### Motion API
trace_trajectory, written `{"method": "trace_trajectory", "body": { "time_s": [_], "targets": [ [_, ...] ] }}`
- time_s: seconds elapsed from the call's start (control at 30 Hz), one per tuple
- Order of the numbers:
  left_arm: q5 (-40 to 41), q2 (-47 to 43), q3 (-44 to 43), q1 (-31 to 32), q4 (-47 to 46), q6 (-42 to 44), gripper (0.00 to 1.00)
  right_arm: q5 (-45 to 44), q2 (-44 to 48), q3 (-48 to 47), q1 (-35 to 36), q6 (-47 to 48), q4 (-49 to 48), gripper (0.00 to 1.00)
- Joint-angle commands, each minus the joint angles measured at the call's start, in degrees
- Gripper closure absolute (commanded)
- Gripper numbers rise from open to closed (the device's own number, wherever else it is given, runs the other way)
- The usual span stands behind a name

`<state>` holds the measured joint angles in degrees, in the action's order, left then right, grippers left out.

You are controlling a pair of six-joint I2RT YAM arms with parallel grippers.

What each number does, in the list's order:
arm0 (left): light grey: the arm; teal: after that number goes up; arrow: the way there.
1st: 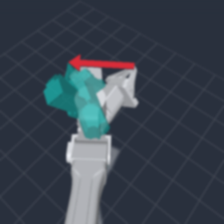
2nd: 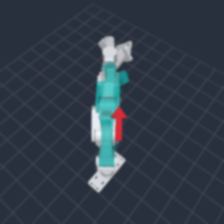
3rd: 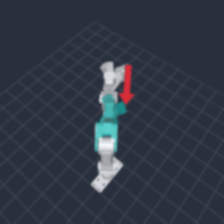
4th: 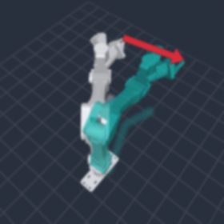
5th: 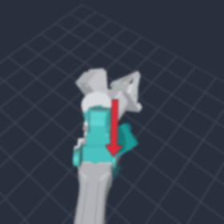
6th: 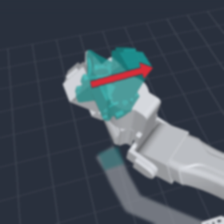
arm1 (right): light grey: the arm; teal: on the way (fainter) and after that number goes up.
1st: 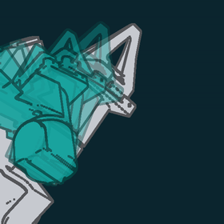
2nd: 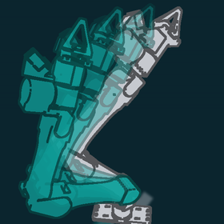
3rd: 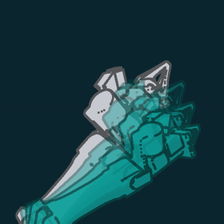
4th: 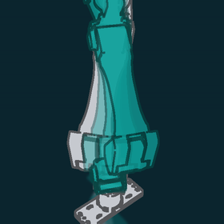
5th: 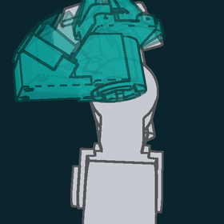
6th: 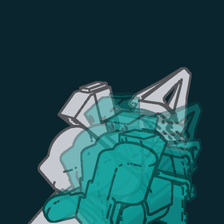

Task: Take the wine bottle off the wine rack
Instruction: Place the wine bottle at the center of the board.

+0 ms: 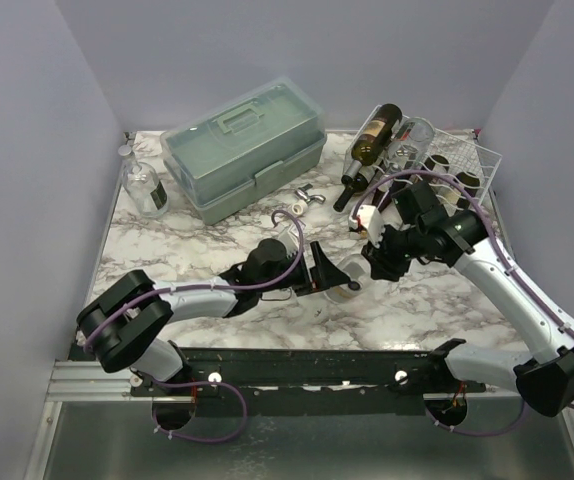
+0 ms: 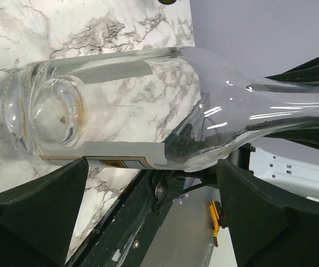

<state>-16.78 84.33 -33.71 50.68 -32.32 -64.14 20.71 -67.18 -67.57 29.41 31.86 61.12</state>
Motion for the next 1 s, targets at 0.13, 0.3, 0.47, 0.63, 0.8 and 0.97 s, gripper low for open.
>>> {"method": "trace_trajectory", "body": {
  "time_s": [0.13, 0.3, 0.47, 0.63, 0.8, 0.97],
  "targets": [
    [1.6, -1.3, 2.4, -1.0, 1.0, 5.5, 0.02, 1.7, -0.1, -3.9, 4.3, -2.7, -0.7, 0.81],
    [1.7, -1.9, 2.8, -1.2, 1.1, 6.5, 0.01, 2.7, -0.9, -5.4, 4.9, -2.8, -0.6, 0.73],
    [2.0, -2.1, 3.1, -1.4, 1.2, 7.4, 0.01, 3.8, -1.5, -5.7, 5.2, -3.4, -0.4, 0.61],
    [1.8, -2.5, 3.2, -1.5, 1.2, 9.0, 0.01, 6.0, -2.1, -6.6, 5.3, -4.0, -0.2, 0.46],
    [1.9, -3.2, 3.7, -1.7, 1.3, 10.6, 0.01, 7.5, -3.0, -7.8, 5.6, -4.3, 0.2, 0.41],
    [1.8, -4.6, 4.4, -1.9, 1.5, 12.2, 0.01, 9.0, -3.1, -9.8, 5.6, -4.2, 1.7, 0.36]
  ]
}}
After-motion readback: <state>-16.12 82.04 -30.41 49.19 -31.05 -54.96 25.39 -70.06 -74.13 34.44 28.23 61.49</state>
